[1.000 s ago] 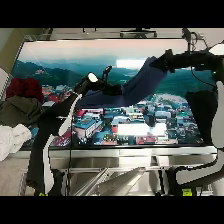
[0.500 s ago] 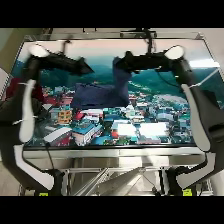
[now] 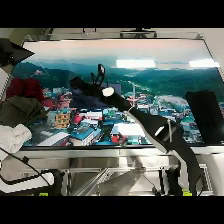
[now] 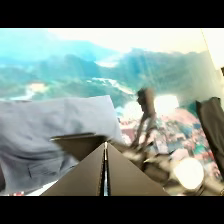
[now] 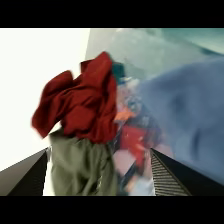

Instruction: Fold the shirts.

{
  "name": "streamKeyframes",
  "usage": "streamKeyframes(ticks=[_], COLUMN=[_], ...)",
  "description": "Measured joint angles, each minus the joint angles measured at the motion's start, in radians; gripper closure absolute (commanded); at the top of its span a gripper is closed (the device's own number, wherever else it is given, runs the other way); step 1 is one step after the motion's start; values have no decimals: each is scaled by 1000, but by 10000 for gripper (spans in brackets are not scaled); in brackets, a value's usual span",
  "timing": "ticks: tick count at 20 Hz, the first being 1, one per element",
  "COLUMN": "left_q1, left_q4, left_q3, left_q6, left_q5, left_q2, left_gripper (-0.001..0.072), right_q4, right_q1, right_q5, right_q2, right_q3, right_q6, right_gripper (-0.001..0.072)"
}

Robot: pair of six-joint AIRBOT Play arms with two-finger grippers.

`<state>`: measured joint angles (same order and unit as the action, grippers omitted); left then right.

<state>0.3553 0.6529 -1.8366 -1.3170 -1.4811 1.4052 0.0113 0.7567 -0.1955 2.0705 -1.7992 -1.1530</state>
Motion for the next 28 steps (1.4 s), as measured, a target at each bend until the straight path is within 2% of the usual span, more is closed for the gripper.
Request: streamKeyframes(ticks=[1,2,3,4,5,6,8,10,11,12,13,14,17,20,24,28], left_q1=[8,14,19,22,24,25,27,28,28,28,28,28,28,28,28,28], left_q4=[0,0,-1,0,0,0,0,-1,-1,0,-1,-1,-1,0,0,0], left_q3=[32,64,93,117,137,152,173,183,187,189,191,192,194,194,194,194], left_q6=[12,22,34,40,45,50,55,61,62,64,65,67,69,70,72,87], left_q5=[11,21,28,34,35,36,32,16,6,-4,-9,-14,-24,-27,-36,-42], left_q2=[-19,-37,-49,-56,-63,-67,-72,-76,-76,-77,-77,-78,-78,-78,-78,-78], left_gripper=[684,685,685,685,685,685,685,685,685,685,685,686,685,686,685,686], right_q4=[-30,-51,-66,-77,-83,-82,-43,57,132,220,315,399,634,748,763,708], right_q1=[14,19,14,0,-25,-56,-138,-242,-299,-350,-397,-436,-524,-556,-560,-537], right_q5=[23,25,-1,-39,-89,-153,-321,-495,-579,-658,-742,-809,-924,-965,-982,-981], right_q2=[13,17,17,12,1,-14,-48,-92,-117,-138,-155,-167,-166,-116,-27,32], right_q3=[-7,-12,-15,-17,-19,-21,-22,-23,-23,-23,-23,-23,-16,-14,-13,-13], right_q6=[39,77,115,145,173,194,195,122,70,16,-40,-91,-240,-321,-359,-355], right_gripper=[17,105,379,556,633,692,692,693,692,641,325,43,22,20,18,18])
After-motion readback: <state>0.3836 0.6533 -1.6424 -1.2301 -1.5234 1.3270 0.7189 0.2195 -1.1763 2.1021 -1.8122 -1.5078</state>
